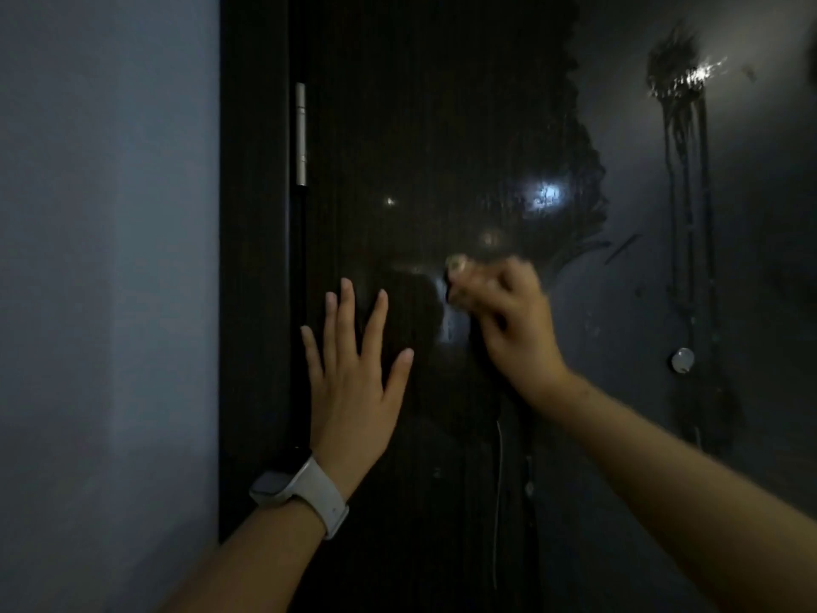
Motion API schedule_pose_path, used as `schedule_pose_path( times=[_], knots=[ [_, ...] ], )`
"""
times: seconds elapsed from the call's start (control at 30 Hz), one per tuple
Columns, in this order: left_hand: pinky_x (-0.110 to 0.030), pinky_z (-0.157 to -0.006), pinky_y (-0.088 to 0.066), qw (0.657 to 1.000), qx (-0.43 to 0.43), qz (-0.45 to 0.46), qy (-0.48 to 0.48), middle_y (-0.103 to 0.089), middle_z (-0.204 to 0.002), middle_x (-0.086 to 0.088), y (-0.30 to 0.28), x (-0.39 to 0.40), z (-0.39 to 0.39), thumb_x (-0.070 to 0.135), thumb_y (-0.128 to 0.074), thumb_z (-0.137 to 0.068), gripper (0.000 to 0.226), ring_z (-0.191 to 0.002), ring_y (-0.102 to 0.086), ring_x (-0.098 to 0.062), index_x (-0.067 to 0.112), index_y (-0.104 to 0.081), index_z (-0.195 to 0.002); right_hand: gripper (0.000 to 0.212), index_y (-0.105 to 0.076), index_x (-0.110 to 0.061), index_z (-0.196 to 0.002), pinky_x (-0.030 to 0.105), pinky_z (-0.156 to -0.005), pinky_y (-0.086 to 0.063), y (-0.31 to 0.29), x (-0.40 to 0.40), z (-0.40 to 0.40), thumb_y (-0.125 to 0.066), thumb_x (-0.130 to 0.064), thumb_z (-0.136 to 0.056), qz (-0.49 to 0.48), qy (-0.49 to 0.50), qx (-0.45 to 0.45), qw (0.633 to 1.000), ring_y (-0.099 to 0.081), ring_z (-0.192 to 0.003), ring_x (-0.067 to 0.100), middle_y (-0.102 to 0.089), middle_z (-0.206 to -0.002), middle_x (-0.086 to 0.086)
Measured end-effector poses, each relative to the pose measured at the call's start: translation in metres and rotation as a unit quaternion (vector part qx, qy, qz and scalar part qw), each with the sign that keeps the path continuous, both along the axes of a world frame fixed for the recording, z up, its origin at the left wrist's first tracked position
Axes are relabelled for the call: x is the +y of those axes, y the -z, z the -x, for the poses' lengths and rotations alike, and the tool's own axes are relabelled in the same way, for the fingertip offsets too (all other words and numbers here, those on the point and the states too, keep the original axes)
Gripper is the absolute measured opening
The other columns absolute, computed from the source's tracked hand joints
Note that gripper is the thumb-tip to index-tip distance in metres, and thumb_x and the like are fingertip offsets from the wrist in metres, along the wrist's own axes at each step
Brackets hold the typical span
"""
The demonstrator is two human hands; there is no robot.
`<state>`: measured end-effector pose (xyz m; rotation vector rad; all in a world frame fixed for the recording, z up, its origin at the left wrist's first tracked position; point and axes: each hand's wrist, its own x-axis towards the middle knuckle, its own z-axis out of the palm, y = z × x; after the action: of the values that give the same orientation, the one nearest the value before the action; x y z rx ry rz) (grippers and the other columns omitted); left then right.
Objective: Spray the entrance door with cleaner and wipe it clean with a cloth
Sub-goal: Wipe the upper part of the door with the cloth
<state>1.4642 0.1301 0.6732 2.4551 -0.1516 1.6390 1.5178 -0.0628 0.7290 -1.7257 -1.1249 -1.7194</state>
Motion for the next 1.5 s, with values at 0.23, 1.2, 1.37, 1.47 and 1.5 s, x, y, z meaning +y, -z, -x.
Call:
schedule_pose_path(
  times=[0.23, 1.2, 1.37, 1.47, 1.5],
  knots=[
    [-0.052, -0.117, 0.010, 0.999, -0.004, 0.005, -0.045, 0.022, -0.160, -0.002, 0.010, -0.009, -0.012, 0.063, -0.013, -0.093, 0.071, -0.147, 0.021, -0.020, 0.032, 0.007, -0.153, 0.031, -0.069, -0.011, -0.115, 0.021, -0.087, -0.041, 0.025, -0.055, 0.000, -0.042, -0.016, -0.100, 0.201, 0.016, -0.028, 0.979, -0.053, -0.097, 0.020, -0.058, -0.109, 0.008],
    [-0.057, -0.118, 0.007, 1.000, 0.003, -0.013, 0.011, 0.008, -0.163, 0.000, 0.060, -0.020, 0.003, 0.054, -0.036, -0.093, 0.070, -0.150, 0.011, -0.019, 0.028, -0.015, -0.154, 0.041, -0.058, -0.022, -0.127, 0.023, -0.082, -0.038, 0.110, -0.062, -0.014, -0.047, -0.008, -0.091, 0.045, 0.002, 0.030, 0.999, -0.042, -0.101, 0.011, -0.047, -0.111, 0.001],
    [-0.060, -0.116, 0.002, 0.998, 0.063, 0.007, 0.020, 0.013, -0.163, 0.003, 0.117, -0.024, 0.003, 0.059, -0.035, -0.091, 0.072, -0.149, 0.013, -0.018, 0.034, -0.012, -0.154, 0.052, -0.050, -0.023, -0.136, 0.017, -0.091, -0.033, 0.198, -0.051, 0.003, -0.054, -0.006, -0.087, 0.079, 0.034, 0.100, 0.991, -0.039, -0.107, 0.008, -0.048, -0.118, 0.000],
    [-0.057, -0.117, 0.005, 0.998, 0.066, -0.006, 0.008, 0.012, -0.163, 0.000, 0.123, -0.019, -0.001, 0.059, -0.035, -0.091, 0.074, -0.150, 0.011, -0.021, 0.034, -0.008, -0.154, 0.043, -0.060, -0.019, -0.129, 0.011, -0.092, -0.031, 0.172, -0.039, 0.011, -0.051, -0.008, -0.088, 0.029, 0.044, 0.093, 0.994, -0.044, -0.104, 0.013, -0.047, -0.115, 0.000],
    [-0.055, -0.117, 0.007, 0.998, 0.062, -0.010, 0.005, 0.011, -0.163, -0.001, 0.122, -0.019, -0.001, 0.059, -0.036, -0.090, 0.074, -0.150, 0.010, -0.021, 0.033, -0.008, -0.154, 0.040, -0.063, -0.018, -0.126, 0.013, -0.090, -0.033, 0.156, -0.034, 0.012, -0.053, -0.007, -0.089, -0.002, 0.049, 0.089, 0.995, -0.045, -0.102, 0.015, -0.047, -0.114, 0.000]
  ],
)
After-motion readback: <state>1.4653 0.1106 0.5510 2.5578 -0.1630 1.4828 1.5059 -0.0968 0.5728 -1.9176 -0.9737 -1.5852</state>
